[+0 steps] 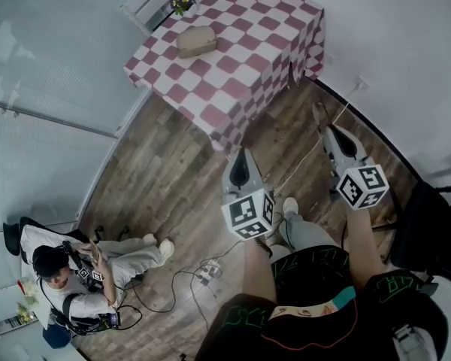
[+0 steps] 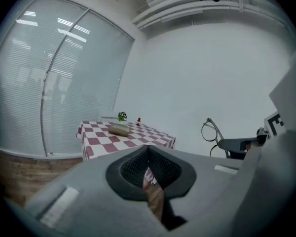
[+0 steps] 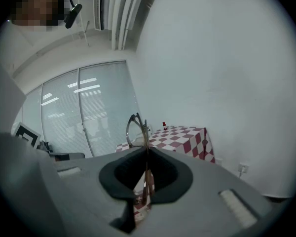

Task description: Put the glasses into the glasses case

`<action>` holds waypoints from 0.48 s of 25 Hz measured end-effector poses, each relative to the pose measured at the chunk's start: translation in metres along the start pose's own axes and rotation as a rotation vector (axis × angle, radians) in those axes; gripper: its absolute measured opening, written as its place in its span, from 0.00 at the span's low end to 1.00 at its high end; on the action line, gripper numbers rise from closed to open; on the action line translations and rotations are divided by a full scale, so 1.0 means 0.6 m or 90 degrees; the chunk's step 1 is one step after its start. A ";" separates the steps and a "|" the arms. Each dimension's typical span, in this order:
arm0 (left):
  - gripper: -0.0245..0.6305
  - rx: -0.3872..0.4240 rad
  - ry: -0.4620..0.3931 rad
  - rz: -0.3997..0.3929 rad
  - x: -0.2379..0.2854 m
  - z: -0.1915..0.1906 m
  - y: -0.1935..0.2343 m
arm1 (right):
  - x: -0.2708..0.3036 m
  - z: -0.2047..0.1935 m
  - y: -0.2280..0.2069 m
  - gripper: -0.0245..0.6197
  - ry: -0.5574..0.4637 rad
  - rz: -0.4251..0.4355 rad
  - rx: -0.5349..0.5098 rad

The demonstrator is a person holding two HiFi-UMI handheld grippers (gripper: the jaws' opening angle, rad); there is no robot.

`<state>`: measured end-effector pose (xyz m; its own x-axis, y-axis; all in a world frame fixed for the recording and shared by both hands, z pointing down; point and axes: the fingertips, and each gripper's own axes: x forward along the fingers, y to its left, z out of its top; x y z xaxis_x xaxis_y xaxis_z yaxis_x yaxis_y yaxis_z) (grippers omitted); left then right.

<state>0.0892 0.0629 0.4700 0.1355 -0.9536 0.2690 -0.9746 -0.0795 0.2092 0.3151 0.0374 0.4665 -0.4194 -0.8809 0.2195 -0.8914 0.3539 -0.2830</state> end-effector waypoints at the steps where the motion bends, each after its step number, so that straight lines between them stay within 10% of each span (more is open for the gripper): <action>1: 0.05 0.007 -0.003 0.005 0.007 0.009 -0.002 | 0.003 0.007 -0.011 0.07 -0.006 0.000 0.005; 12: 0.05 0.087 -0.020 -0.012 0.058 0.088 -0.052 | 0.029 0.068 -0.056 0.07 -0.053 0.010 0.026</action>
<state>0.1149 0.0169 0.4231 0.1503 -0.9600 0.2363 -0.9875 -0.1342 0.0826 0.3447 -0.0029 0.4417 -0.4154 -0.8992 0.1373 -0.8767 0.3556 -0.3239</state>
